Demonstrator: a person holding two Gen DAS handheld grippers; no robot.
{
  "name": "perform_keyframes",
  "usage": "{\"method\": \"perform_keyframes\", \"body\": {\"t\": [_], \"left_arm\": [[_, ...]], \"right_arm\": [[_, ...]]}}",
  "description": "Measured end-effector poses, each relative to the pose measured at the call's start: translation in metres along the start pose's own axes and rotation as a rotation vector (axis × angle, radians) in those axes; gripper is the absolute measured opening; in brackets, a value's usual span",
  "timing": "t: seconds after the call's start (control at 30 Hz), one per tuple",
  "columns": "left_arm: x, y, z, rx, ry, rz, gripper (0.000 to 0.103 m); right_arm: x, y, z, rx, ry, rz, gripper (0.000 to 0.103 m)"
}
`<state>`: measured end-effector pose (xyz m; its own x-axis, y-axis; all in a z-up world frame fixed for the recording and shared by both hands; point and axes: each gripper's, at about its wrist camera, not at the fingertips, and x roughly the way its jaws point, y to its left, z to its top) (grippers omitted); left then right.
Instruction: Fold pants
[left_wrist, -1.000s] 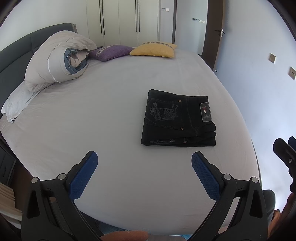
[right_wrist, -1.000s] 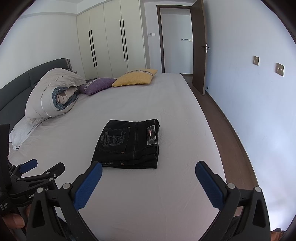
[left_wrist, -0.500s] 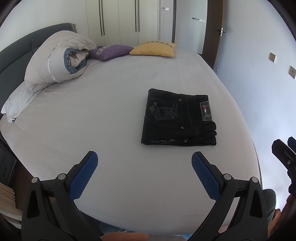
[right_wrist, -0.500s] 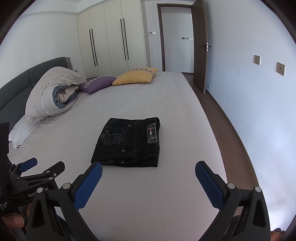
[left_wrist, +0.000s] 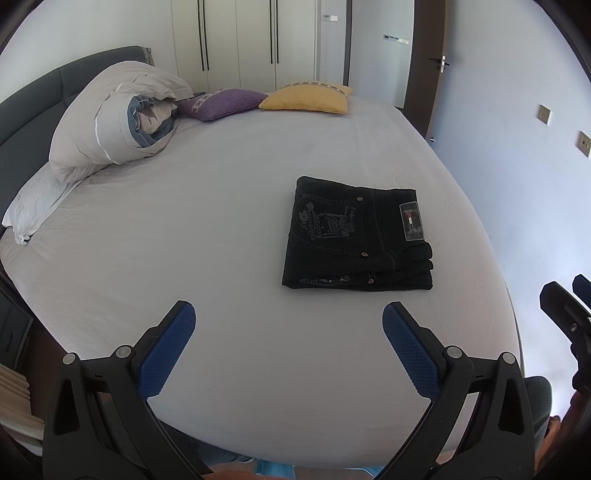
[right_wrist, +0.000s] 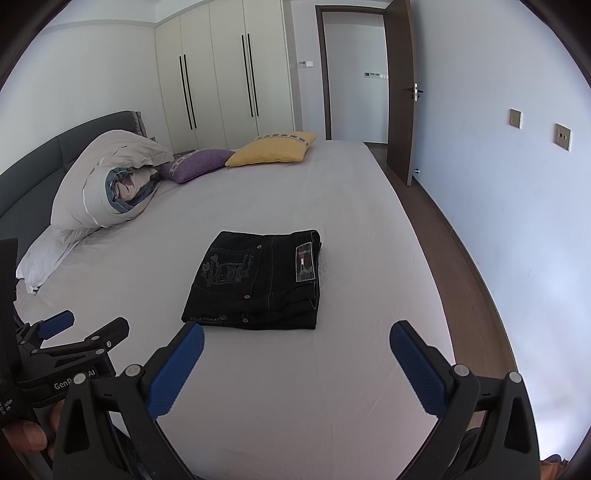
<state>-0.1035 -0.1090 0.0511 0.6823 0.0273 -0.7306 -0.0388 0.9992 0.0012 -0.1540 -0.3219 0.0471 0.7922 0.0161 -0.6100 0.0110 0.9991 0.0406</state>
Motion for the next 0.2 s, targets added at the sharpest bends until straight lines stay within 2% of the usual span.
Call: {"method": "perform_keyframes", "body": {"t": [0.2], "left_arm": [[0.0003, 0.0022, -0.0014, 0.004, -0.006, -0.006, 0.103]], "right_arm": [[0.0015, -0.0029, -0.0037, 0.005, 0.004, -0.002, 0.103]]}}
